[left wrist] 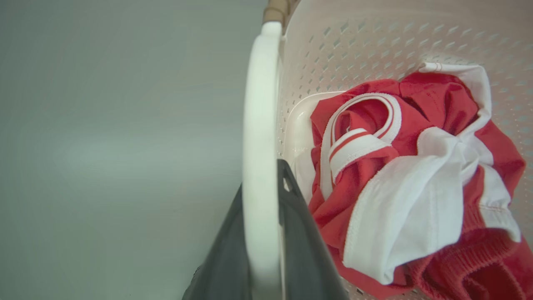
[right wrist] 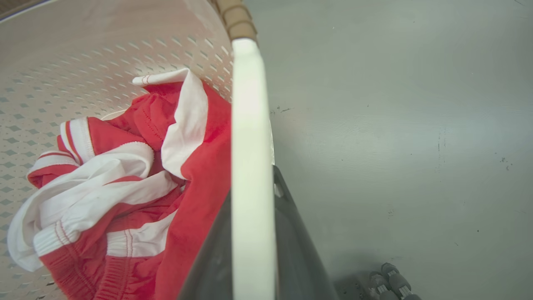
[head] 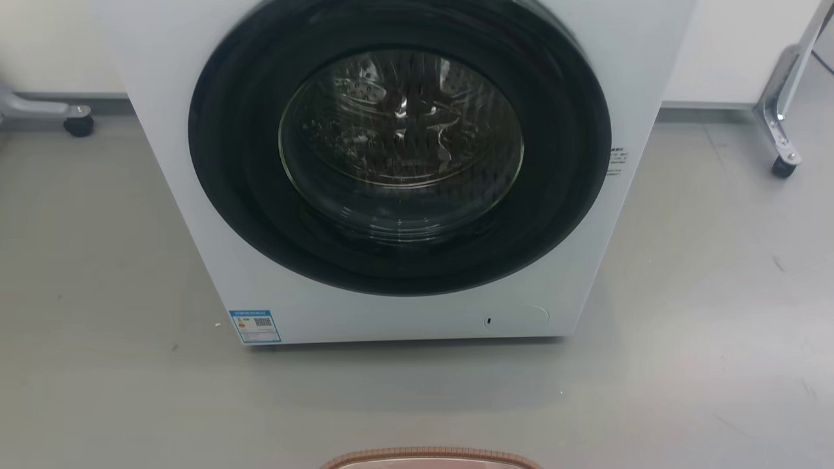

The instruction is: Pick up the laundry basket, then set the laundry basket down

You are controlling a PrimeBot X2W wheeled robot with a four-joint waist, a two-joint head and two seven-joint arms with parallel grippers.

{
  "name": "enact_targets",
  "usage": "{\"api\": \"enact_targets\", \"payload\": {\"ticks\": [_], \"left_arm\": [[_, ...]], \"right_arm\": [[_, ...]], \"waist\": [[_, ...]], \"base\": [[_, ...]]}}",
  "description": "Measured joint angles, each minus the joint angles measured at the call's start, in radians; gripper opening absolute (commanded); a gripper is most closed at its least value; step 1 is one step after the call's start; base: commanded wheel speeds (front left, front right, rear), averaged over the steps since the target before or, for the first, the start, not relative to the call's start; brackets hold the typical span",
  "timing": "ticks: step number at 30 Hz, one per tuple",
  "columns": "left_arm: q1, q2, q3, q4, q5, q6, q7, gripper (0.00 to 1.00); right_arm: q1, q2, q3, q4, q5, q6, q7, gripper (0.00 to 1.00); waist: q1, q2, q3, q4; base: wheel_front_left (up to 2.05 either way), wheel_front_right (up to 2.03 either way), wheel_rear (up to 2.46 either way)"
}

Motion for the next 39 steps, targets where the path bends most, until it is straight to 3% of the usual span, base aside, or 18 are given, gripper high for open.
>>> {"api": "enact_targets", "payload": {"ticks": [22, 39], "left_arm": [[-0.051, -0.009, 0.011, 0.097, -0.030, -0.049, 0.027, 0.00], [-0.050, -0.008, -0.011, 0.098, -0.043, -0.049, 0.027, 0.00]], "right_arm": [[0.006, 0.006, 0.047, -0.002, 0.056, 0.000, 0.006, 0.00], [0.000, 0.006, 0.082, 0.006, 0.087, 0.000, -0.002, 0.00]], "waist": [[0.0001, 0.0002, -0.026, -0.010], [0.0001, 0.0002, -0.032, -0.011]], "base": [[0.00, 0.00, 0.00], [0.00, 0.00, 0.00]]}}
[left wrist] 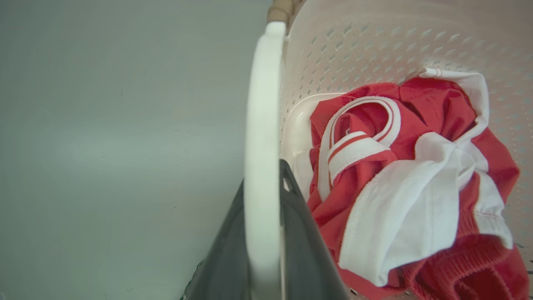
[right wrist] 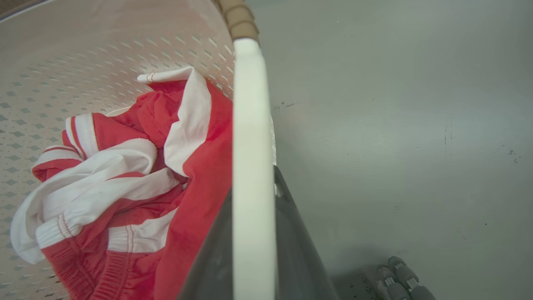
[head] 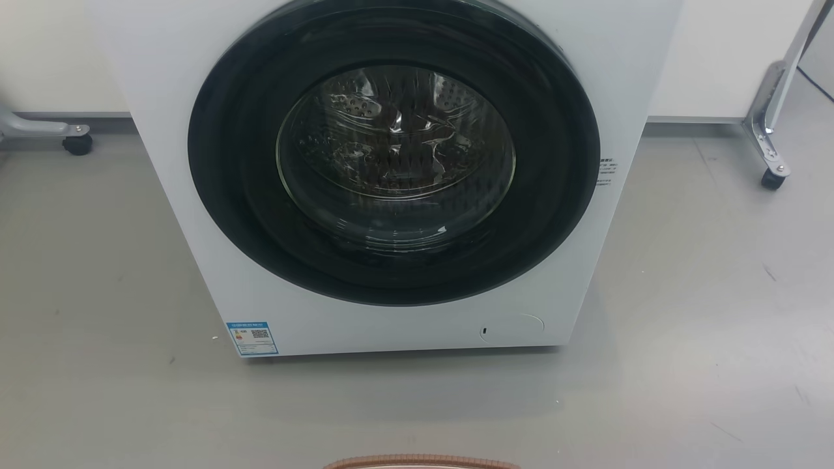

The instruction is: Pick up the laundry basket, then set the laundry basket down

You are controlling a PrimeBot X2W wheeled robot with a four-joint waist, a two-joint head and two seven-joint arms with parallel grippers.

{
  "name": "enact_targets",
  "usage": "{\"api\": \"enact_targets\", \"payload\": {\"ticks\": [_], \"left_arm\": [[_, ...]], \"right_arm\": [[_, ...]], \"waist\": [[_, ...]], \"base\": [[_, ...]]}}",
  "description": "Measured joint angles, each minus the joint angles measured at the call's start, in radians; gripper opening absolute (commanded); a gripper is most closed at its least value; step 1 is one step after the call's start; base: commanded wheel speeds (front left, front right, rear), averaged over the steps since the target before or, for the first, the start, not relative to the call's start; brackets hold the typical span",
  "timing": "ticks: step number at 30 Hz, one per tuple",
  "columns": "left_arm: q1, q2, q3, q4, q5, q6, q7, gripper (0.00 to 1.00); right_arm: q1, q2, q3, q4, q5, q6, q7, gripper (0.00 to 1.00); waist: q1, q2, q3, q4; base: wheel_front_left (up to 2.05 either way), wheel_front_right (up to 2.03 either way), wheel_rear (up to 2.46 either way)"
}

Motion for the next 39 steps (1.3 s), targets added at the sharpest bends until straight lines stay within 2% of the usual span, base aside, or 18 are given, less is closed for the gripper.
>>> {"api": "enact_targets", "payload": {"ticks": [29, 39], "left_arm": [[0.000, 0.003, -0.033, 0.002, -0.017, 0.000, -0.022, 0.00], [-0.034, 0.006, -0.036, 0.000, -0.019, 0.000, -0.037, 0.00]], "right_arm": [[-0.042, -0.001, 0.055, 0.014, 0.041, 0.000, -0.013, 0.00], [-0.096, -0.003, 0.064, 0.015, 0.049, 0.000, -0.018, 0.00]], "waist": [[0.0000, 0.0000, 0.026, 0.001], [0.0000, 0.0000, 0.079, -0.001]], "base": [[0.00, 0.00, 0.00], [0.00, 0.00, 0.00]]}}
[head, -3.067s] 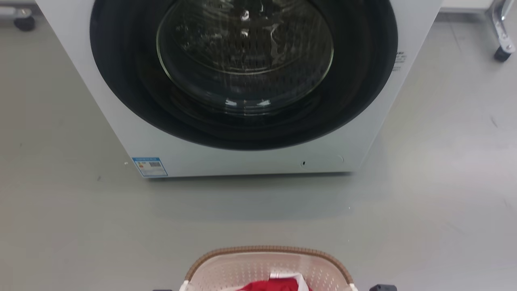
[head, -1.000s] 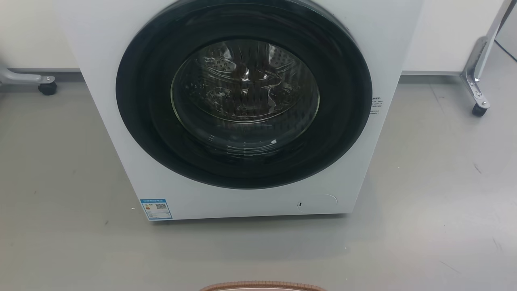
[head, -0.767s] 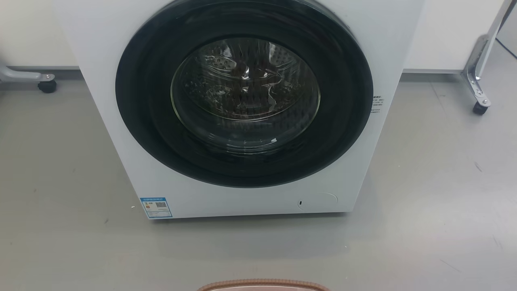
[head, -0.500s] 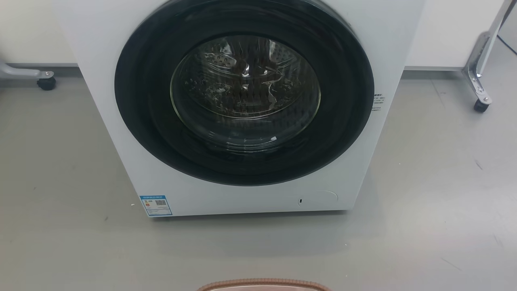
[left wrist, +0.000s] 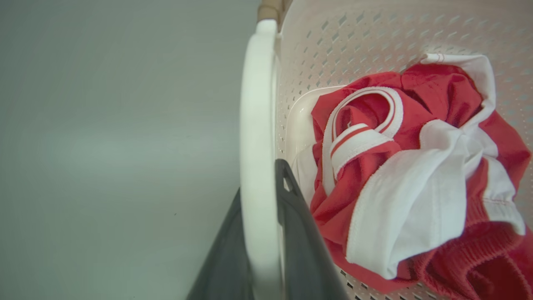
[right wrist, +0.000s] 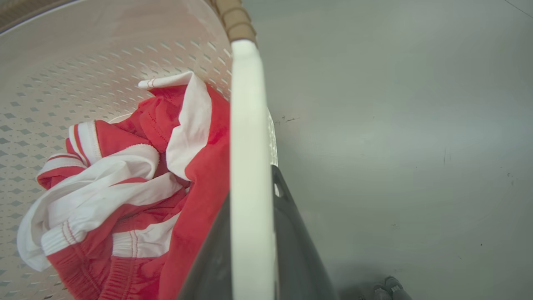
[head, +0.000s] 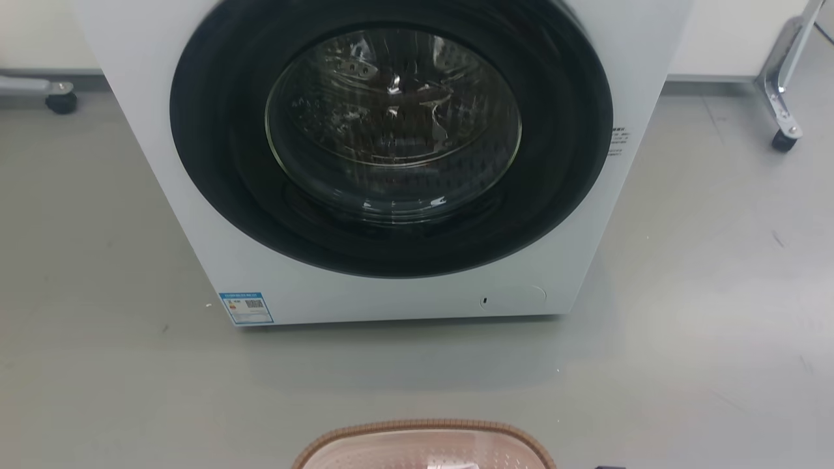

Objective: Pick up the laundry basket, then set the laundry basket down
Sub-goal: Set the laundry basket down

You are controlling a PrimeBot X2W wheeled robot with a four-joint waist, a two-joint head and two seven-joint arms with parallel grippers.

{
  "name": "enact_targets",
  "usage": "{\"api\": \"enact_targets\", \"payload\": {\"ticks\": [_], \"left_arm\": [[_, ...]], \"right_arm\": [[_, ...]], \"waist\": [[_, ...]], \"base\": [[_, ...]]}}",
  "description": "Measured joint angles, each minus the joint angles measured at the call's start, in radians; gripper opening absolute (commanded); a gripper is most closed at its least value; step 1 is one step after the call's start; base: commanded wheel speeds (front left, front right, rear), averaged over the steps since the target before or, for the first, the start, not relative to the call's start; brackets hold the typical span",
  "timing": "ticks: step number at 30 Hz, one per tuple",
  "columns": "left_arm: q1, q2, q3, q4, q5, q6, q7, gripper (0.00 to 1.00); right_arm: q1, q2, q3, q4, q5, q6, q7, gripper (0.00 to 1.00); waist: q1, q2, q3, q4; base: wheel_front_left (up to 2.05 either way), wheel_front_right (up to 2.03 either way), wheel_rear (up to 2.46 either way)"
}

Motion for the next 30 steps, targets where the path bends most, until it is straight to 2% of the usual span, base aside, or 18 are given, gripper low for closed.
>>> {"api": "enact_targets", "payload": {"ticks": [12, 30], "left_arm": [[-0.143, 0.002, 0.013, -0.008, -0.001, 0.003, -0.022, 0.00], [-0.369, 0.001, 0.029, -0.059, -0.001, 0.062, -0.045, 0.00]], "right_arm": [[-0.175, -0.001, -0.001, 0.033, -0.010, 0.000, -0.008, 0.00], [-0.467, -0.002, -0.023, 0.095, -0.044, 0.001, -0.035, 0.00]], "waist": [[0.0001, 0.0000, 0.117, -0.006], [0.0002, 0.0000, 0.374, -0.009]], "base": [[0.00, 0.00, 0.00], [0.00, 0.00, 0.00]]}}
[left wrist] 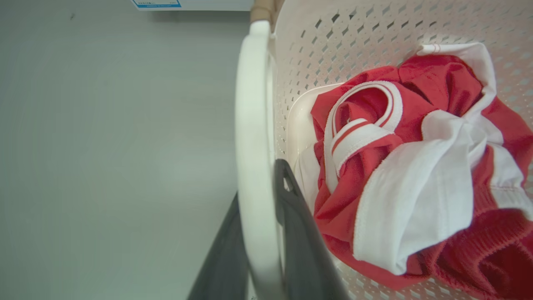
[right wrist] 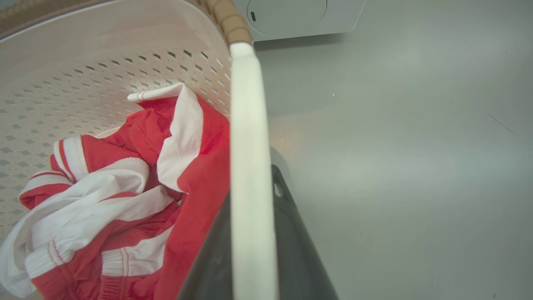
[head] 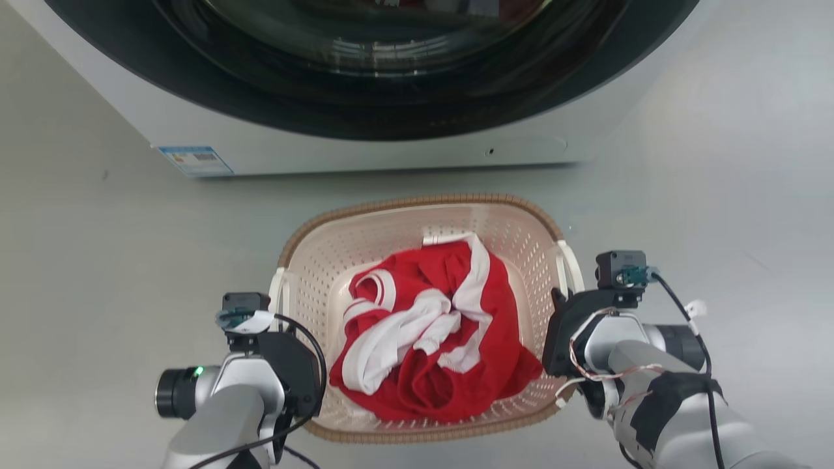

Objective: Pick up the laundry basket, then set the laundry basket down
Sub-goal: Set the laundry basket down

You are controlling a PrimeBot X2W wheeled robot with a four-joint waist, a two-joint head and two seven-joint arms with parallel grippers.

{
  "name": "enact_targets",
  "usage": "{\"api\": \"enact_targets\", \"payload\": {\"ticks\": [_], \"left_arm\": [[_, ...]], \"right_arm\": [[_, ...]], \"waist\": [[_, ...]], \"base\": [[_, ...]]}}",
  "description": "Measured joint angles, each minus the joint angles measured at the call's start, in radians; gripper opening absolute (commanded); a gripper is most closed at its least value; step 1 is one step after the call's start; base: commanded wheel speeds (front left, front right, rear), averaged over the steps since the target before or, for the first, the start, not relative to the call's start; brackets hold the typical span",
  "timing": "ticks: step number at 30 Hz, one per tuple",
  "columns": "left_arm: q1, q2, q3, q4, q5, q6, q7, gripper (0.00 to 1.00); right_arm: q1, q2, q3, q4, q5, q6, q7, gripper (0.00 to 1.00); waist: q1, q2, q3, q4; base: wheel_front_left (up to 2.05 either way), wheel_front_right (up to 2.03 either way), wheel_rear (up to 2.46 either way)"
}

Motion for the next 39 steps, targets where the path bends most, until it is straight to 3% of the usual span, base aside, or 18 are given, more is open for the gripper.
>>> {"api": "enact_targets", "payload": {"ticks": [28, 39], "left_arm": [[-0.274, 0.025, 0.014, -0.037, 0.030, 0.027, -0.041, 0.00], [-0.307, 0.032, 0.011, -0.027, 0.036, 0.027, -0.069, 0.00]], "right_arm": [[-0.274, -0.007, -0.004, 0.043, -0.037, 0.000, -0.054, 0.00], [-0.296, -0.011, 0.003, 0.032, -0.038, 0.000, -0.088, 0.00]], "waist": [[-0.0001, 0.0001, 0.420, 0.025], [-0.0006, -0.0004, 0.474, 0.036]], "base": [[0.00, 0.00, 0.00], [0.00, 0.00, 0.00]]}}
